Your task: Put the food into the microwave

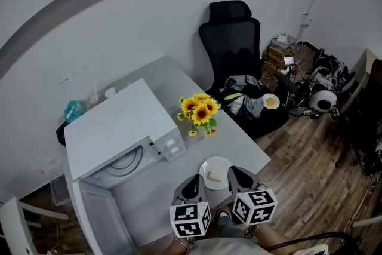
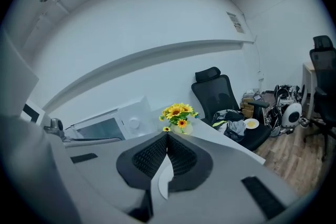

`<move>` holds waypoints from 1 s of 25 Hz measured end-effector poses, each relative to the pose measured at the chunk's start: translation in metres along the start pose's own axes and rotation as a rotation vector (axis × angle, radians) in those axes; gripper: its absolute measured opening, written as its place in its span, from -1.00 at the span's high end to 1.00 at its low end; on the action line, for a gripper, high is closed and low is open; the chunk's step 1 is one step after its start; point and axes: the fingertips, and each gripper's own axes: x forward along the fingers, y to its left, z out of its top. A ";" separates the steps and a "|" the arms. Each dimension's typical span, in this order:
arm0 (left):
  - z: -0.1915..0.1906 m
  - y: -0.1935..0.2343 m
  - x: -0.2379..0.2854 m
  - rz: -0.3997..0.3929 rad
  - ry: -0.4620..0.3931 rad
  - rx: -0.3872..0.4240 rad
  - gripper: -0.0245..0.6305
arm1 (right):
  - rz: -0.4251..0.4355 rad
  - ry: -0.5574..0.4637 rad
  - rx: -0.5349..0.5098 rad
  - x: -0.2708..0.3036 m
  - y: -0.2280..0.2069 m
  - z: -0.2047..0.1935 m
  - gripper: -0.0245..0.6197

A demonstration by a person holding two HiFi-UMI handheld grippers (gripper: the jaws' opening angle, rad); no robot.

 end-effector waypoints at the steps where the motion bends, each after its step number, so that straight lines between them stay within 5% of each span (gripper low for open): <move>1: 0.000 0.000 0.002 0.003 0.002 -0.008 0.92 | 0.001 0.012 -0.006 0.003 -0.001 -0.002 0.88; 16: -0.017 0.001 0.029 0.007 0.056 -0.053 0.92 | 0.049 0.075 -0.032 0.024 -0.016 -0.014 0.81; 20: -0.033 0.003 0.038 0.011 0.101 -0.093 0.62 | 0.057 0.116 -0.037 0.031 -0.022 -0.024 0.66; 25: -0.060 0.013 0.047 0.050 0.160 -0.130 0.57 | 0.043 0.173 -0.031 0.043 -0.041 -0.042 0.61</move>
